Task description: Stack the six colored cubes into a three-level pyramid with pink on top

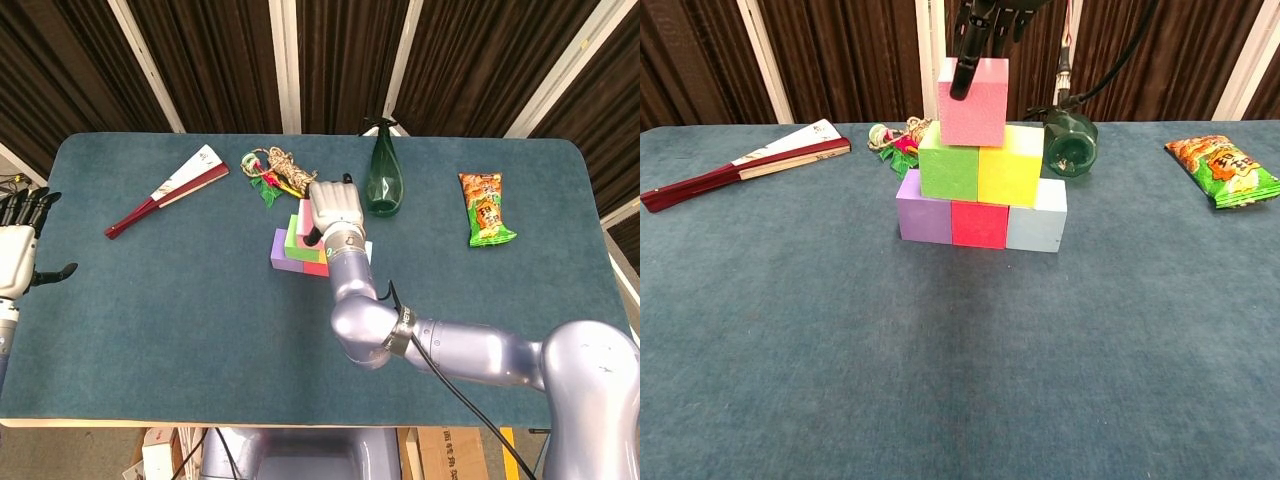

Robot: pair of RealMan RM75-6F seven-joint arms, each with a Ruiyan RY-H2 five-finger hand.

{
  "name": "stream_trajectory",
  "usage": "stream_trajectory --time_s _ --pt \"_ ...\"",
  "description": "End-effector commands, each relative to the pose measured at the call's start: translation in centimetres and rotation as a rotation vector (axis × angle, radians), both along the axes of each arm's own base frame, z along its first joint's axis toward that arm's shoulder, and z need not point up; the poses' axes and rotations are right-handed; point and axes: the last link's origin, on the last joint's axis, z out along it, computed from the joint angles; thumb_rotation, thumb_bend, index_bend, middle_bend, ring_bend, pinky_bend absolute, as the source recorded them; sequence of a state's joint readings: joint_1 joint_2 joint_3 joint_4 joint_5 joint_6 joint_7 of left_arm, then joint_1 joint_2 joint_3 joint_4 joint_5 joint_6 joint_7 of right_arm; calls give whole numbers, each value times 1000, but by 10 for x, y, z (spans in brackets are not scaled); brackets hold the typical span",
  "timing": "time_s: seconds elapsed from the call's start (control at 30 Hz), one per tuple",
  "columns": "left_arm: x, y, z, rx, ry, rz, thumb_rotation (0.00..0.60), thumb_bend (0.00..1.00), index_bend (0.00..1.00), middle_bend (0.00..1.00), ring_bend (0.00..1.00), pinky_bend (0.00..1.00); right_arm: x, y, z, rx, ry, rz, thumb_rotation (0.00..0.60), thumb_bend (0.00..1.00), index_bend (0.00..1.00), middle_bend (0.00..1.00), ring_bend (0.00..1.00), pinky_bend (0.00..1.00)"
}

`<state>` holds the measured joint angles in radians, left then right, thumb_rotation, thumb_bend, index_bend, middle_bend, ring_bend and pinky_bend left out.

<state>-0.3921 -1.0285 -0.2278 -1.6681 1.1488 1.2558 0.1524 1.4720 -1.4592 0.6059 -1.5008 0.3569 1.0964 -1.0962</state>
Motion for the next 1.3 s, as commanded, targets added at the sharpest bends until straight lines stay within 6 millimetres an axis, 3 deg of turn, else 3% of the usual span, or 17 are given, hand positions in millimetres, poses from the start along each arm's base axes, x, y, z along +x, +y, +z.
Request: stream_trajectory --time_s 0.03,1.3 --pt "0 0 0 1 0 -1 600 202 115 45 0 0 -1 0 0 0 1 0 600 250 500 379 230 11" --pt "0 0 -2 2 4 4 600 202 115 44 0 0 0 3 4 -8 12 -8 600 250 451 318 191 11"
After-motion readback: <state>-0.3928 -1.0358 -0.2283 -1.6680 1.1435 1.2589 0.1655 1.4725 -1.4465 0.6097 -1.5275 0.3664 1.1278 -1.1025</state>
